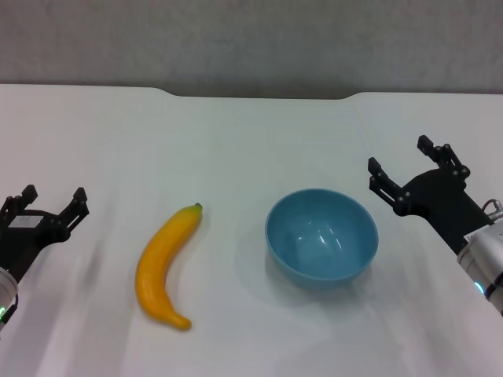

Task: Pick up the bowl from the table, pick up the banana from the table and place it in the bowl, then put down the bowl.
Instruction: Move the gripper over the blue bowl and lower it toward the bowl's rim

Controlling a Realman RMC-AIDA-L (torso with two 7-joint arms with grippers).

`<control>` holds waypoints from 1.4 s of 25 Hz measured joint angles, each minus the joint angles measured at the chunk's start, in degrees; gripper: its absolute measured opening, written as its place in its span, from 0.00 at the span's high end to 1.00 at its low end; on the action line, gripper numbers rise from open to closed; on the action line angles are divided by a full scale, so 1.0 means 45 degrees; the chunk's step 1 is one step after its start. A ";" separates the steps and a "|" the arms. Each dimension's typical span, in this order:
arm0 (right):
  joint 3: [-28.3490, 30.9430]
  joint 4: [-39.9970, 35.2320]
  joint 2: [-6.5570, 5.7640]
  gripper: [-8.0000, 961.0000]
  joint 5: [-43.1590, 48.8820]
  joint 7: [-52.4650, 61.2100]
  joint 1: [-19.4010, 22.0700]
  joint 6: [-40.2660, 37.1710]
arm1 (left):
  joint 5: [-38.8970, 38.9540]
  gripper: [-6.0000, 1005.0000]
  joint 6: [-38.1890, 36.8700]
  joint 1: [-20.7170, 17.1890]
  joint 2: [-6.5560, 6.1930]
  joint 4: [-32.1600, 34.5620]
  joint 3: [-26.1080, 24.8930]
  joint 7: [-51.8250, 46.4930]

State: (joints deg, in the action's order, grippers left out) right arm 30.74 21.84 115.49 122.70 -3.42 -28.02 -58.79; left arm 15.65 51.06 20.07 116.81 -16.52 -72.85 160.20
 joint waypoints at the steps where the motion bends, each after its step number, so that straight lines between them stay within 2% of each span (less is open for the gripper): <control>1: -0.0001 0.0002 0.0000 0.08 -0.0001 -0.0001 0.0000 0.0001 | -0.0012 0.12 0.0000 -0.0001 0.0000 0.0000 0.0006 -0.0001; 20: 0.0024 0.0196 -0.0045 0.08 0.0021 -0.0014 0.0114 -0.0079 | -0.0067 0.13 0.0035 -0.0109 -0.0038 -0.0174 0.0104 -0.0315; 23: 0.0059 0.0729 -0.0143 0.08 0.0073 -0.0108 0.0245 0.0022 | -0.0351 0.13 -0.0203 -0.0392 -0.0167 -0.0730 0.0334 -0.0998; 25: 0.0095 0.1094 -0.0222 0.08 0.0080 -0.0129 0.0296 0.0134 | -0.0816 0.13 -0.0767 -0.0872 -0.0358 -0.1735 0.0324 -0.1474; 27: 0.0213 0.1561 -0.0424 0.08 0.0090 -0.0138 0.0401 0.0421 | -0.1378 0.13 -0.1939 -0.1520 -0.0610 -0.3466 0.0228 -0.1727; 29: 0.0454 0.2396 -0.0792 0.08 0.0100 -0.0148 0.0580 0.1024 | -0.1817 0.13 -0.3337 -0.1950 -0.0740 -0.4995 0.0112 -0.1748; 30: 0.0594 0.2871 -0.1020 0.08 0.0096 -0.0150 0.0677 0.1426 | -0.2494 0.13 -0.5794 -0.2506 -0.0814 -0.7167 -0.0194 -0.1675; 32: 0.0920 0.3866 -0.1482 0.08 0.0106 -0.0158 0.0843 0.2377 | -0.3042 0.13 -0.7570 -0.2908 -0.0777 -0.8657 -0.0488 -0.1667; 33: 0.1152 0.4468 -0.1740 0.08 0.0113 -0.0185 0.0930 0.2998 | -0.3042 0.14 -0.7570 -0.2908 -0.0777 -0.8657 -0.0488 -0.1667; 35: 0.1661 0.5436 -0.2074 0.08 0.0121 -0.0381 0.1140 0.4083 | -0.3398 0.14 -0.9362 -0.3251 -0.0685 -0.9984 -0.0655 -0.1671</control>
State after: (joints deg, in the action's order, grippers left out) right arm 38.21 46.30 106.15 123.24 -5.14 -22.89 -40.41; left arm 0.35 8.93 5.44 113.72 -61.45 -75.80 152.68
